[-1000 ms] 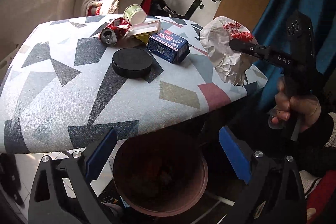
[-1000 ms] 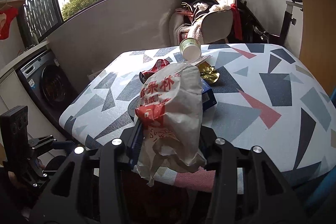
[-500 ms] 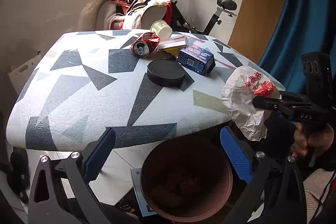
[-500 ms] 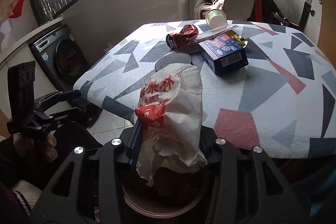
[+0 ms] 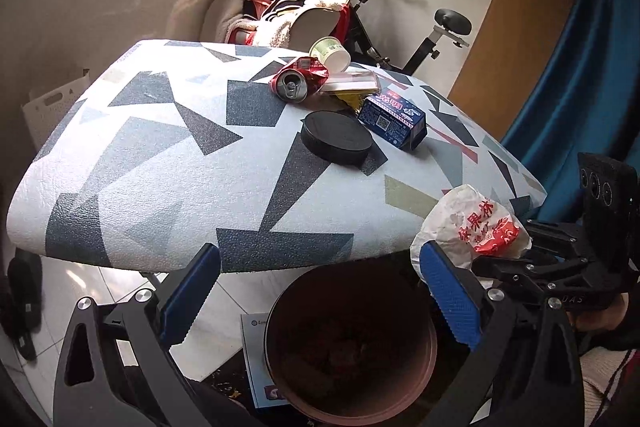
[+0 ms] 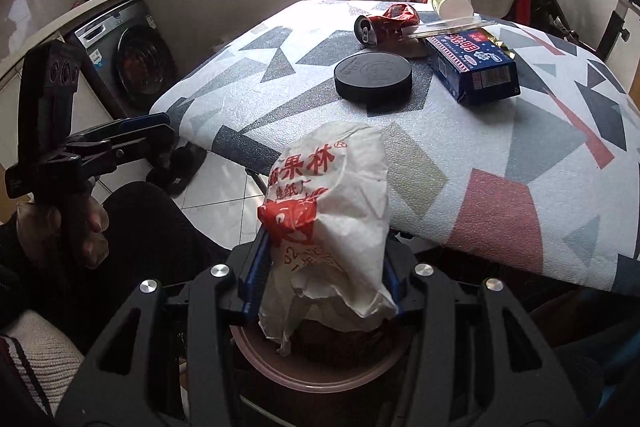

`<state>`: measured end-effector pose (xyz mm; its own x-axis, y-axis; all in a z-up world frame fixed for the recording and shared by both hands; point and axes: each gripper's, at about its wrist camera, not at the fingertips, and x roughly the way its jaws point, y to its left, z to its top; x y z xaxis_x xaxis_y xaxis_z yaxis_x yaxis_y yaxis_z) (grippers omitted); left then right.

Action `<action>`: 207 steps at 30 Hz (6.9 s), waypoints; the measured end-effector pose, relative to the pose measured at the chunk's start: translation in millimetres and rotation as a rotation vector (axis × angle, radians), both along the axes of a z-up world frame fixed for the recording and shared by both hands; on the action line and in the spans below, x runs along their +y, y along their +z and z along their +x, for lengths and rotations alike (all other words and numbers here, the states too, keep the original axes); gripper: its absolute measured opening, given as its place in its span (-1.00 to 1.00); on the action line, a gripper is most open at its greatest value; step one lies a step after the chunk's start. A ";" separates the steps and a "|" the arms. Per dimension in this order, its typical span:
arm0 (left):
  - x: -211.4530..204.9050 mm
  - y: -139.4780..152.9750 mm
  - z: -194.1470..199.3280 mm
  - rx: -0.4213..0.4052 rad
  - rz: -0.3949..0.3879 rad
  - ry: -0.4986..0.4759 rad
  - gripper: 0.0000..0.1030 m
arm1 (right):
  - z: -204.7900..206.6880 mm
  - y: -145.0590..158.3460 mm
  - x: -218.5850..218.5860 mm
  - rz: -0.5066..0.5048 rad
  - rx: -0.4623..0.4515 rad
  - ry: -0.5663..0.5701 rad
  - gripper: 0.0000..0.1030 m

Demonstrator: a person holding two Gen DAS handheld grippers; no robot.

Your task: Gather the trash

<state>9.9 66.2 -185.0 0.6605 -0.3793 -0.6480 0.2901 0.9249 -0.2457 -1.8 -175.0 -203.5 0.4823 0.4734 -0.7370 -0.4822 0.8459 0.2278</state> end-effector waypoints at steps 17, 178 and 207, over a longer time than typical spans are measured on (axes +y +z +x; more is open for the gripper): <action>5.2 -3.2 3.9 0.021 -0.012 0.028 0.89 | -1.4 -5.7 4.2 -0.025 0.017 -0.002 0.50; -64.2 -17.8 16.5 0.173 0.101 -0.210 0.89 | 69.0 35.7 -75.1 -0.037 -0.113 -0.189 0.57; 6.4 -3.2 5.6 0.035 0.015 0.030 0.89 | 18.9 16.3 -10.5 -0.105 -0.049 -0.022 0.58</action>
<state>15.5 72.6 -188.2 0.6486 -0.3495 -0.6761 0.2533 0.9368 -0.2412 17.2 -185.5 -187.1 0.5288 0.3834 -0.7572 -0.4714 0.8746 0.1136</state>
